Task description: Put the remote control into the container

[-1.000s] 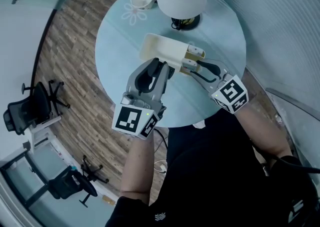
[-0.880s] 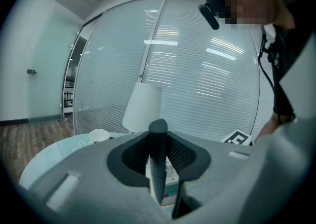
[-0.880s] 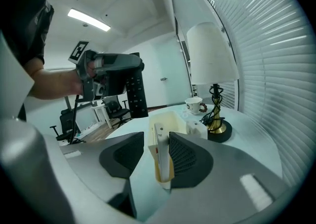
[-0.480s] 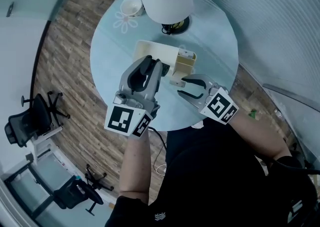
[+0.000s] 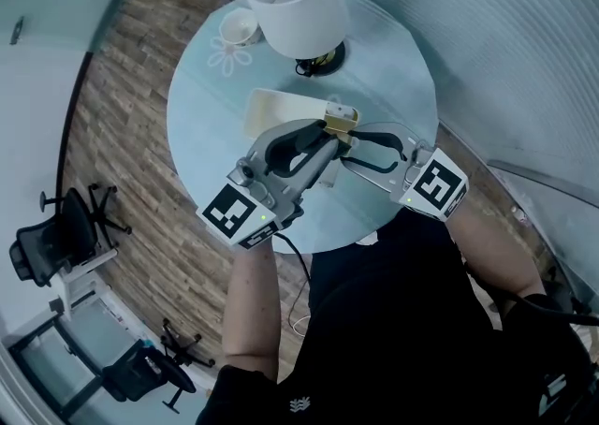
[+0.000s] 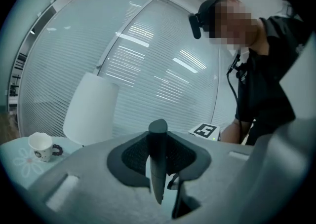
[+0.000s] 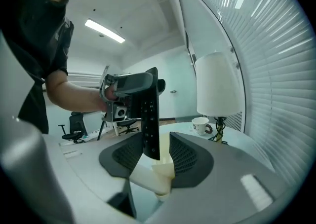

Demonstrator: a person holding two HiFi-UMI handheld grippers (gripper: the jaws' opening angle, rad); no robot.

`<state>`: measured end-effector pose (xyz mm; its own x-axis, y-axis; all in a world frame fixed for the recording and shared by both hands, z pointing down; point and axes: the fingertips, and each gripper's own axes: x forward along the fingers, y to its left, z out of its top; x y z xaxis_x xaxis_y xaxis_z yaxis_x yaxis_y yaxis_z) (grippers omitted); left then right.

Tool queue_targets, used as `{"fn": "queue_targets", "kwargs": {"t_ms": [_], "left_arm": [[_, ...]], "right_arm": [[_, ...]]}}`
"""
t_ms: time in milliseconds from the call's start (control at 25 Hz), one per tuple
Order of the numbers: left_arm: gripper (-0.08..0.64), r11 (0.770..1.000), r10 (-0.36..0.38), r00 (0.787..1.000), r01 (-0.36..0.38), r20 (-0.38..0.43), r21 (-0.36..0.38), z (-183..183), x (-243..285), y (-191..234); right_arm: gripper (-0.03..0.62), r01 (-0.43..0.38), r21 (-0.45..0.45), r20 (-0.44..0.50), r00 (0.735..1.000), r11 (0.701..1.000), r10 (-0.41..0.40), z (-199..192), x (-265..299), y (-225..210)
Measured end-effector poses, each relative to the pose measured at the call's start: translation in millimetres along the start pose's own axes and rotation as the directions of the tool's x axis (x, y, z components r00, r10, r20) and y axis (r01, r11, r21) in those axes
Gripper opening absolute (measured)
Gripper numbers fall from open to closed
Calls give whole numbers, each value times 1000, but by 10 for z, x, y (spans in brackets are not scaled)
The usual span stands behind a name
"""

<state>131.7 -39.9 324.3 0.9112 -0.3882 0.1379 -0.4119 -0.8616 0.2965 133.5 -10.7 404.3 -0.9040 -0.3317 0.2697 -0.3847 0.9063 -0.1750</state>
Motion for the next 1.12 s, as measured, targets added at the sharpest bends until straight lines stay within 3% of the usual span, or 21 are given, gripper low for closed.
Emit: {"fn": "queue_targets", "kwargs": {"t_ms": [240, 400, 480, 920, 1120], "left_arm": [[95, 988, -150, 987, 152, -51, 30, -41, 129, -250], [95, 981, -181, 982, 185, -61, 61, -82, 189, -309], [95, 980, -180, 982, 184, -61, 73, -77, 200, -318], [127, 990, -42, 999, 43, -9, 135, 26, 98, -183], [130, 994, 50, 997, -55, 58, 98, 113, -114, 10]], "right_arm": [[170, -135, -62, 22, 990, 989, 137, 187, 7, 155], [163, -162, -72, 14, 986, 984, 164, 201, 47, 194], [127, -170, -78, 20, 985, 982, 172, 218, 52, 216], [103, -49, -109, 68, 996, 993, 56, 305, 80, 48], [101, 11, -105, 127, 992, 994, 2, 354, 157, -74]]}}
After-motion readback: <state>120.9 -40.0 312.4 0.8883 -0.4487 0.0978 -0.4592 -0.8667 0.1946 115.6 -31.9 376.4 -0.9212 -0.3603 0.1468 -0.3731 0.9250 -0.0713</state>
